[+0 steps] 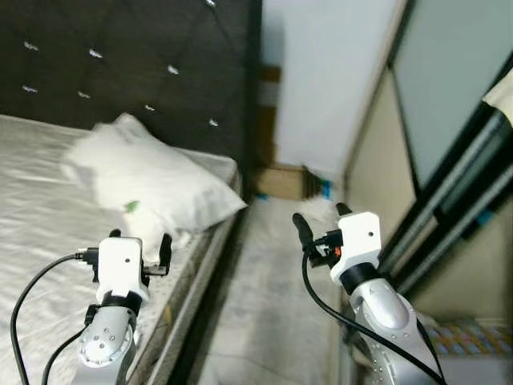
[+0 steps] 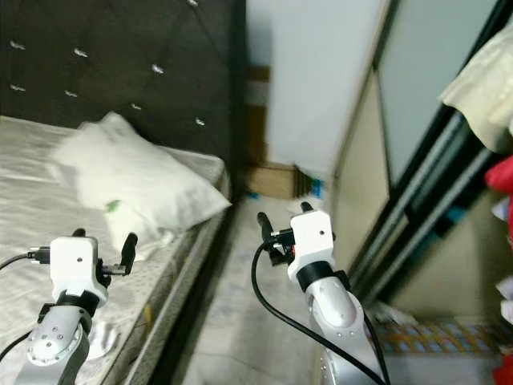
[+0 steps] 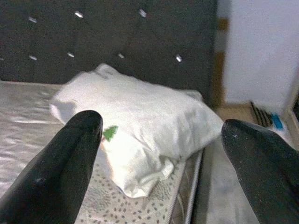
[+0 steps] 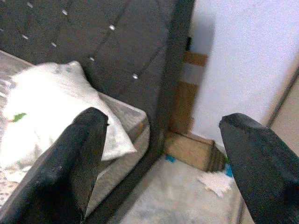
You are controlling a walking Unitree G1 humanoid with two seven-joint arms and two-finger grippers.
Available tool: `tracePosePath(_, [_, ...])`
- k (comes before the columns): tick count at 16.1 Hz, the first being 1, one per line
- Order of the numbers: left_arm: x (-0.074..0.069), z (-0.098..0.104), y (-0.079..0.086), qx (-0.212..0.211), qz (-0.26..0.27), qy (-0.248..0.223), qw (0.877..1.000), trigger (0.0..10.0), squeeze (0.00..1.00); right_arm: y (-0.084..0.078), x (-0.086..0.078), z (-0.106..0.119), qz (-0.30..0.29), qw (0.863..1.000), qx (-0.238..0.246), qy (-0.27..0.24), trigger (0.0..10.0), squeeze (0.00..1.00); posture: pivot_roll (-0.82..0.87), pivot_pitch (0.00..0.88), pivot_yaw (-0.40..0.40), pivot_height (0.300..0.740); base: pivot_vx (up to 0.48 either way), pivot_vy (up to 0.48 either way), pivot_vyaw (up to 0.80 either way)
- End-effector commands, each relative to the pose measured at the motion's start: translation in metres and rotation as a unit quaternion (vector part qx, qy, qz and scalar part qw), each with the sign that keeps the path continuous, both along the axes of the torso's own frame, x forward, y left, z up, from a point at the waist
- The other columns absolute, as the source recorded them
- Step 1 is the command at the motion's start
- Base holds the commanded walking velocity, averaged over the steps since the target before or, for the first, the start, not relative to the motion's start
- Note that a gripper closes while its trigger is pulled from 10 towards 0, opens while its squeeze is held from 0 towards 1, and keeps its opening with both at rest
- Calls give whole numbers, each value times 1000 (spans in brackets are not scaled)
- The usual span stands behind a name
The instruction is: Clean up the room
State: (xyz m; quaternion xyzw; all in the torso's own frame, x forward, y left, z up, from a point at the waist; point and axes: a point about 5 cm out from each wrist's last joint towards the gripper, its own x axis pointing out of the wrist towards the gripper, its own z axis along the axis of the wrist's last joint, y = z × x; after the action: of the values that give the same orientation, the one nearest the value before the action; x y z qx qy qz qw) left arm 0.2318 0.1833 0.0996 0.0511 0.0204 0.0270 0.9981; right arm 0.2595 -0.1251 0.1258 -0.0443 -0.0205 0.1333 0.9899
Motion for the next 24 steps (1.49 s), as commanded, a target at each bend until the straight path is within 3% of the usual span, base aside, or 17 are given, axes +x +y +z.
tracePosePath(1, [-1, 3, 2, -14, -4, -9, 1000, 10000, 0, -6, 0, -2, -13, 1000, -3, 3, 10000, 0, 27, 30, -47, 740, 0, 0, 800])
tracePosePath(5, [0, 3, 8, -14, 8, -12, 1000, 10000, 0, -8, -3, -2, -28, 1000, -9, -4, 10000, 0, 21, 34, -35, 740, 0, 0, 800])
tracePosePath(9, [3, 6, -3, -31, -39, -21, 999, 10000, 0, -8, -3, -2, -31, 999, -10, -4, 10000, 0, 14, 37, -27, 740, 0, 0, 800])
tracePosePath(24, [4, 5, -8, -45, -53, -21, 997, 10000, 0, -10, 1, -3, -35, 999, -20, -9, 10000, 0, 5, 48, -23, 740, 0, 0, 800])
